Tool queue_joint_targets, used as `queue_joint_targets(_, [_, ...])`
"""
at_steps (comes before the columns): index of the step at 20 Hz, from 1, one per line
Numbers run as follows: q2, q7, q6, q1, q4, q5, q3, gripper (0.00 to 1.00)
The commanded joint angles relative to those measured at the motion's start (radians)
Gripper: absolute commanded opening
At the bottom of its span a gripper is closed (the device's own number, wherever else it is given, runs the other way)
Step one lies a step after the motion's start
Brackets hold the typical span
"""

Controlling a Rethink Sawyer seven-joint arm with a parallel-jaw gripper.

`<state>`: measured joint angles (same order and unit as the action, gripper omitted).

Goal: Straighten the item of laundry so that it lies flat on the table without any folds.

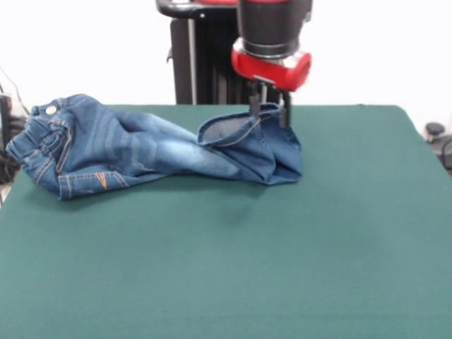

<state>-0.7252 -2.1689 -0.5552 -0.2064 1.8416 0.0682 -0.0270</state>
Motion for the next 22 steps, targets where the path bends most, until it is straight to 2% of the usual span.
queue_joint_targets(1, [0.156,-0.159,0.099,0.092,0.007,0.057,-0.121,1.0])
queue_joint_targets(6, [0.233,-0.168,0.152,0.135,-0.047,0.045,-0.071,1.0])
queue_joint_targets(12, [0.23,-0.154,0.133,0.154,-0.054,0.034,-0.02,1.0])
queue_joint_targets(18, [0.114,-0.13,0.019,0.159,-0.029,0.021,0.023,1.0])
queue_joint_targets(22, [0.043,-0.133,-0.082,0.214,-0.065,-0.016,0.104,1.0])
